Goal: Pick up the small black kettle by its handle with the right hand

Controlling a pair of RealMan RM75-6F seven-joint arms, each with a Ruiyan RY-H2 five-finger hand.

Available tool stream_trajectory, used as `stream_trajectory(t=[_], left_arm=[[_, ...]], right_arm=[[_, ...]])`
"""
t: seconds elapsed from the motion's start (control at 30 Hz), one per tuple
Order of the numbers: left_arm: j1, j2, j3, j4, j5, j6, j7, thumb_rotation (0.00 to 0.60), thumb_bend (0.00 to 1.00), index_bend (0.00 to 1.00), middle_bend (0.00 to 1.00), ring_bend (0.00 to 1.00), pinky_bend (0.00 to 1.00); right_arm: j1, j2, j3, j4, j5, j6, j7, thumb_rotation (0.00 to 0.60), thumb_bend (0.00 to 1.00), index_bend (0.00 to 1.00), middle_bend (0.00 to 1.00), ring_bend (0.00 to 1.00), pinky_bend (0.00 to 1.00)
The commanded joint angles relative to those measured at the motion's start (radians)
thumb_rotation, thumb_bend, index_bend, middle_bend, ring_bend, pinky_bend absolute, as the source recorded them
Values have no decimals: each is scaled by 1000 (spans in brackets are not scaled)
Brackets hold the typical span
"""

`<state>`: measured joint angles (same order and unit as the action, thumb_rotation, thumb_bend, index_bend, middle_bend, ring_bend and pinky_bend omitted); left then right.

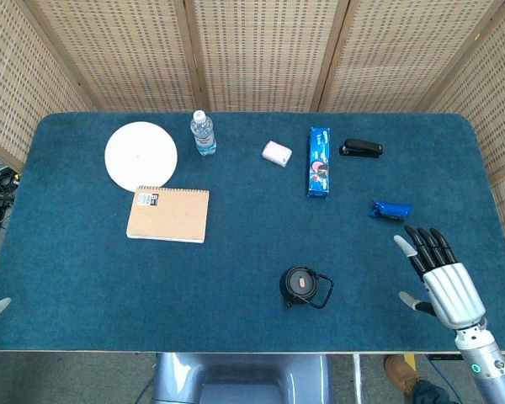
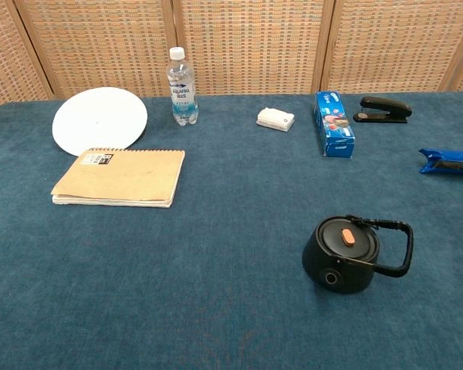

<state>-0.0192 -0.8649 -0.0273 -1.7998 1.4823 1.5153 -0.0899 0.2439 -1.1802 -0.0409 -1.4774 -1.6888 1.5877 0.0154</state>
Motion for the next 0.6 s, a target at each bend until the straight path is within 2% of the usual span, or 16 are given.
stream_trajectory(t=[0.03, 0.2, 0.4, 0.5, 0.6], left_arm=[[1, 0, 0, 1, 0, 1, -2, 600, 0, 0, 0, 0, 0], [3, 0, 0, 3, -1, 3, -5, 600, 0, 0, 0, 0, 0], [-8, -5, -4, 3, -14, -17, 6, 600, 0, 0, 0, 0, 0], [-12, -8, -4, 1, -22, -28, 20, 600, 0, 0, 0, 0, 0], [-17, -11, -7, 3, -36, -39, 26, 600, 0, 0, 0, 0, 0]], right_arm=[[-4, -1, 3, 2, -7, -5, -1, 600, 0, 0, 0, 0, 0], [7, 1, -7, -6, -55, -15, 19, 600, 0, 0, 0, 0, 0], [145, 54, -29, -41, -252, -123, 33, 600, 0, 24, 31, 25, 0], [224, 92, -34, -98, -292, -235, 34, 600, 0, 105, 120, 144, 0], [286, 99, -29, -139, -316, -320, 21, 600, 0, 225, 257, 304, 0]])
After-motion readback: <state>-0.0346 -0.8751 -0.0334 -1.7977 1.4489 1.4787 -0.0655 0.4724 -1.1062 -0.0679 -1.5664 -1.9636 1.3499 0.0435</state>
